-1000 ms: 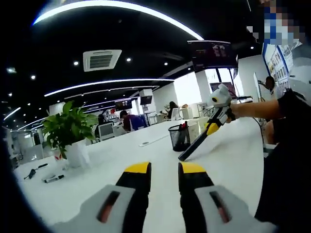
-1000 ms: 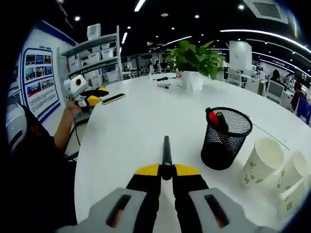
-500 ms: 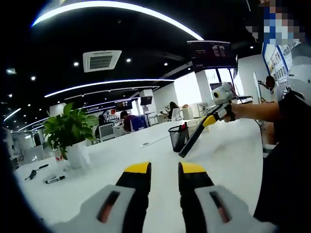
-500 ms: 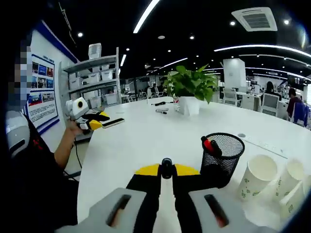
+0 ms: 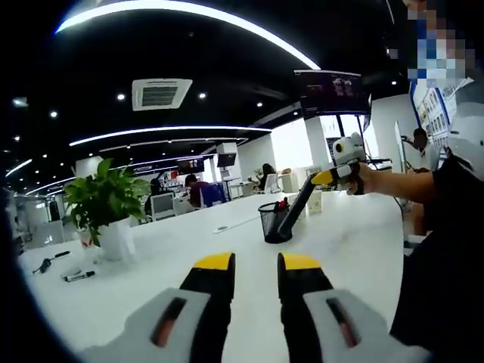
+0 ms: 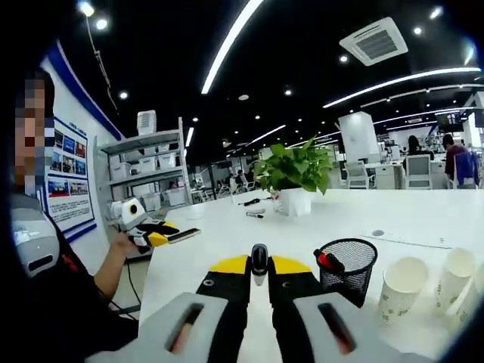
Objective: Place the scattered laser pointers and whiteboard markers into the pen holder and stack the scattered paper cups together
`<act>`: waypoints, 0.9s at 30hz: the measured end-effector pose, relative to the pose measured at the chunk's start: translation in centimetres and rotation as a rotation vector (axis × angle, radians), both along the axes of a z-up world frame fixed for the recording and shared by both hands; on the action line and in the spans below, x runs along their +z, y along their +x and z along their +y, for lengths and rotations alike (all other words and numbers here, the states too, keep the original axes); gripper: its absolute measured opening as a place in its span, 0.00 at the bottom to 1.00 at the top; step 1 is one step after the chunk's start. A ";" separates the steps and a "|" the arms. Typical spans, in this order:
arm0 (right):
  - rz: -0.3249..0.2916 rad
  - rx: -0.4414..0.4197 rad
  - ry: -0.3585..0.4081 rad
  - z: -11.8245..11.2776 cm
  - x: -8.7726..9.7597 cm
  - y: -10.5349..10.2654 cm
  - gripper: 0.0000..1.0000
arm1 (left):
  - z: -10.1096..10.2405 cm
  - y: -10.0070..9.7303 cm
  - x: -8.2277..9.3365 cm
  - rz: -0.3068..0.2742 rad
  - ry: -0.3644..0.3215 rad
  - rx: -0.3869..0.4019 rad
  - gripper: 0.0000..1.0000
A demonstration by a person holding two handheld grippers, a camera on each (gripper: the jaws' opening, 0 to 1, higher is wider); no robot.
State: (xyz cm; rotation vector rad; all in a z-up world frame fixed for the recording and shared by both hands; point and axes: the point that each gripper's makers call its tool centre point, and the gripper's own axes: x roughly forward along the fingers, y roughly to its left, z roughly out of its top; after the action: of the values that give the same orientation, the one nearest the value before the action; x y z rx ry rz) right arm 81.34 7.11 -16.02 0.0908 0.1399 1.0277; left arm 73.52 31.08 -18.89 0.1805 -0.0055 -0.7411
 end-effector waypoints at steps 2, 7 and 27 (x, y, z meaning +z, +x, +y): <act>-0.007 -0.006 0.001 -0.2 0.2 0.0 0.12 | -0.1 -0.1 -0.1 0.002 0.009 -0.003 0.25; -0.017 -0.013 0.026 -0.4 1.0 0.0 0.12 | -0.4 -0.2 -0.4 0.019 0.027 -0.005 0.30; -0.065 -0.109 0.027 -2.5 6.5 -0.9 0.12 | -1.9 -0.3 -1.8 0.063 0.086 -0.015 0.33</act>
State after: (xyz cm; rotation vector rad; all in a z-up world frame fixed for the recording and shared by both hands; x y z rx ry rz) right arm 80.42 4.56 -9.51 0.0888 0.0607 0.9230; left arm 73.21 29.14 -20.68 0.2388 0.0852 -0.7621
